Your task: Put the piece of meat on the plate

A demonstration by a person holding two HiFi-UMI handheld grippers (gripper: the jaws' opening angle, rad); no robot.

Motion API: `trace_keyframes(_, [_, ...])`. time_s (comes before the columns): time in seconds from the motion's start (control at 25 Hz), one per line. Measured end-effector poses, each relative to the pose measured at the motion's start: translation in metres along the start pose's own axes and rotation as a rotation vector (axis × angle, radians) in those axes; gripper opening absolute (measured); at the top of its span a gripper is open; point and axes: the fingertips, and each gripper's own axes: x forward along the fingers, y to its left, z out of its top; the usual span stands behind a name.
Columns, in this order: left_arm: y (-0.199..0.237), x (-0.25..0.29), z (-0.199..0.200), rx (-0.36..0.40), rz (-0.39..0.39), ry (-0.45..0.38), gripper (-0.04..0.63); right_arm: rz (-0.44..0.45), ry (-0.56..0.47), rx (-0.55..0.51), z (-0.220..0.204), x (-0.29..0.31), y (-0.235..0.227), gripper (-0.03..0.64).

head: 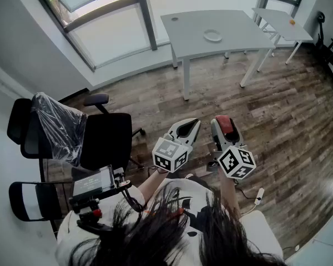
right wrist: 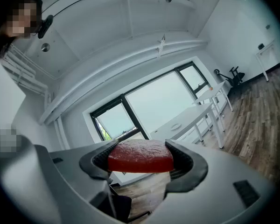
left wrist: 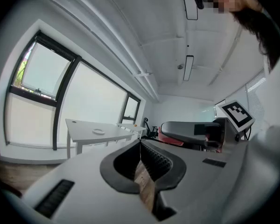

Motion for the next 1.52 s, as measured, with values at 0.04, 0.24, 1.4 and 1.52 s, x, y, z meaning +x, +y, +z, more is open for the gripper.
trace_keyframes(0.04, [-0.001, 0.001, 0.001, 0.000, -0.004, 0.001, 0.006, 0.001, -0.002, 0.001, 0.001, 0.000, 0.000, 0.324])
trace_keyframes(0.24, [-0.005, 0.003, 0.002, 0.007, -0.018, 0.009, 0.006, 0.005, -0.019, 0.014, 0.004, 0.002, 0.001, 0.324])
trace_keyframes(1.4, [-0.006, -0.015, 0.007, 0.031, -0.019, 0.046, 0.006, 0.002, 0.013, -0.014, -0.003, -0.006, 0.018, 0.324])
trace_keyframes(1.52, [-0.006, -0.011, 0.002, 0.031, -0.018, 0.055, 0.006, 0.015, 0.019, -0.021, -0.004, -0.003, 0.014, 0.324])
